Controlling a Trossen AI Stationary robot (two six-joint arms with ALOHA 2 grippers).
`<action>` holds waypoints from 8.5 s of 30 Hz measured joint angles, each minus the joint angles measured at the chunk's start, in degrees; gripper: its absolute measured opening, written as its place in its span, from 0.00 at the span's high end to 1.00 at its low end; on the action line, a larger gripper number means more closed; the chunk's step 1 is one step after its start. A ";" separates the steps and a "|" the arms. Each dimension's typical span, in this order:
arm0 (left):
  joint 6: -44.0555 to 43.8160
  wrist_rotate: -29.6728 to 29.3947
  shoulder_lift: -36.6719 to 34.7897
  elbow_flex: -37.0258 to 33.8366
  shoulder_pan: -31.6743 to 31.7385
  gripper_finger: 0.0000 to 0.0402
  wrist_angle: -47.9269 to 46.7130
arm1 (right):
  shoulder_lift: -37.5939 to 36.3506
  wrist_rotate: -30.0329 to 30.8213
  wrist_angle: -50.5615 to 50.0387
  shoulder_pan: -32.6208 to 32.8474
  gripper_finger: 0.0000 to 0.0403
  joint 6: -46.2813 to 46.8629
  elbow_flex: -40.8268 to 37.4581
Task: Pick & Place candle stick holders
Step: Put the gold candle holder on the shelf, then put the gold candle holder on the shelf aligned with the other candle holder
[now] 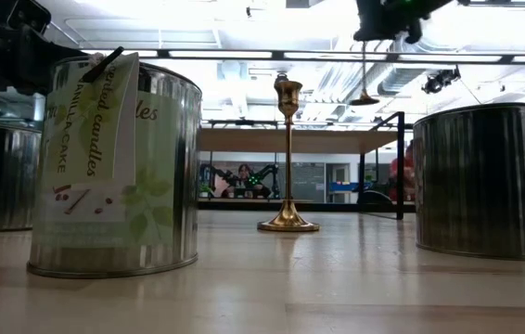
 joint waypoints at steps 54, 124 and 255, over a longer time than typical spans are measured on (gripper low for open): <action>0.00 -0.15 0.01 0.00 0.01 1.00 0.01 | 14.75 -7.55 -4.15 -7.84 0.91 9.07 3.17; 0.00 -0.15 0.01 0.00 0.01 1.00 -0.01 | 0.67 -1.87 -36.59 3.77 0.29 12.03 3.15; 0.00 -0.20 -0.01 0.00 0.01 1.00 -0.01 | 6.81 10.30 8.07 100.35 0.77 37.04 -31.08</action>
